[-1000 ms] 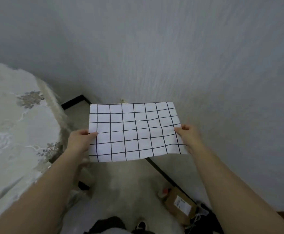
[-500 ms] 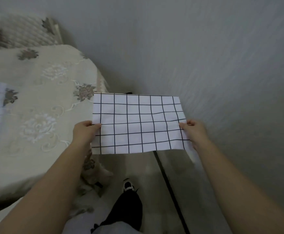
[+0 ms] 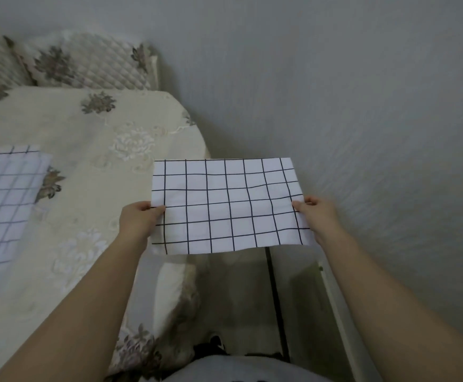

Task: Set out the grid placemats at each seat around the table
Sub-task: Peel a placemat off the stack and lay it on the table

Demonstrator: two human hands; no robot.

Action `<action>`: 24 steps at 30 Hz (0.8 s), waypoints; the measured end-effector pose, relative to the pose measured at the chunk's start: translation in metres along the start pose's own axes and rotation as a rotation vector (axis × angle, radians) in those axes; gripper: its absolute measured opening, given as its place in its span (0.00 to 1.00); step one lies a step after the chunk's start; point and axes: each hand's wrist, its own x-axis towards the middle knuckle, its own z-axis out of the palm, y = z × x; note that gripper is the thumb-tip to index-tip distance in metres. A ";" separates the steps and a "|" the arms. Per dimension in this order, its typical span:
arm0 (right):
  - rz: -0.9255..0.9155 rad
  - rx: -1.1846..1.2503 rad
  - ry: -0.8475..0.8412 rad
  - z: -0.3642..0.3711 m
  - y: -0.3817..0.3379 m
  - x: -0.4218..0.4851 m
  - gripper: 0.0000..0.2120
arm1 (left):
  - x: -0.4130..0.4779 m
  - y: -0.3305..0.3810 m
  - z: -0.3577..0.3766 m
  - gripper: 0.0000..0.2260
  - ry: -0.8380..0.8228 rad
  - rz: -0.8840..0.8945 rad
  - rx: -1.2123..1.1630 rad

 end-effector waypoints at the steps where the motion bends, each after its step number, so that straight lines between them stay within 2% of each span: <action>1: -0.005 -0.016 -0.014 0.007 -0.007 0.009 0.02 | 0.008 0.003 -0.001 0.03 0.012 -0.008 -0.004; 3: -0.020 -0.042 -0.047 0.020 -0.019 0.025 0.03 | 0.020 0.006 -0.004 0.01 0.031 -0.019 -0.008; 5: -0.039 -0.055 -0.075 0.034 -0.032 0.039 0.06 | 0.034 0.007 -0.008 0.04 0.060 -0.045 -0.029; 9: -0.076 -0.075 -0.164 0.065 -0.061 0.068 0.01 | 0.052 0.011 -0.018 0.03 0.131 -0.071 -0.075; 13: -0.107 -0.110 -0.279 0.108 -0.087 0.104 0.07 | 0.067 0.014 -0.029 0.02 0.258 -0.066 -0.127; 17: -0.142 -0.175 -0.400 0.161 -0.111 0.145 0.06 | 0.085 0.014 -0.041 0.04 0.384 -0.084 -0.179; 19: -0.178 -0.212 -0.482 0.192 -0.129 0.164 0.06 | 0.095 0.013 -0.045 0.01 0.469 -0.123 -0.215; 24: -0.256 -0.274 -0.658 0.259 -0.168 0.206 0.06 | 0.108 0.022 -0.043 0.04 0.654 -0.175 -0.293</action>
